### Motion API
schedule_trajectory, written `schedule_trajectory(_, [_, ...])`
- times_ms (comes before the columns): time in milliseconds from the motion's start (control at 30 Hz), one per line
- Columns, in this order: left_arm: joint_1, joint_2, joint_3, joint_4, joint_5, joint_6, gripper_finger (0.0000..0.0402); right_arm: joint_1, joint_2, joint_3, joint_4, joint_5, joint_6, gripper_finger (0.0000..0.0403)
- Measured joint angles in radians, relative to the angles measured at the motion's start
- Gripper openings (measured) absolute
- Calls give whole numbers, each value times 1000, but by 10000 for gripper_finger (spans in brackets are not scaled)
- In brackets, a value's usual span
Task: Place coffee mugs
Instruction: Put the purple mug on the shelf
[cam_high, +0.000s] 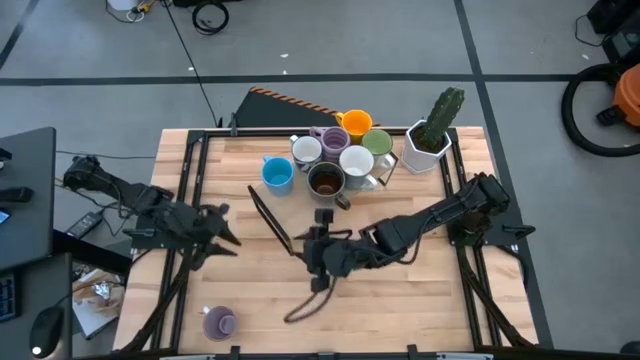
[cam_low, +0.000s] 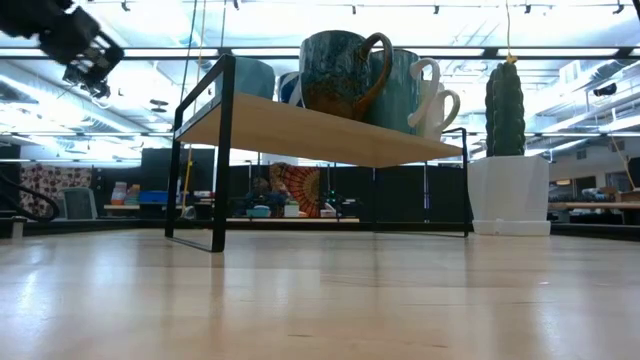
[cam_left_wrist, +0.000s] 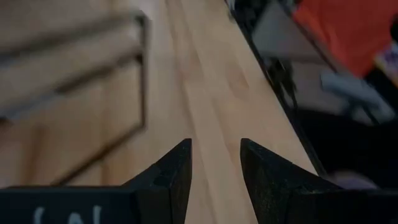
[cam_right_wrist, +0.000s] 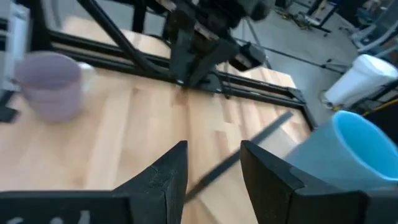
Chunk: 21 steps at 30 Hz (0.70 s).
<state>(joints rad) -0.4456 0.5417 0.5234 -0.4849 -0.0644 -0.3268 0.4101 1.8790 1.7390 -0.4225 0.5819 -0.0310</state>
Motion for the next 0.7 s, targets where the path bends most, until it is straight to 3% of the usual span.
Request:
schedule_trajectory(400, [-326,299,100,-50,19,-212,141,127,-1,-24,-133,55,179,153])
schedule_trajectory(700, [-438,511,255,-101,17,-396,141,144,1,-106,-171,130,266,153])
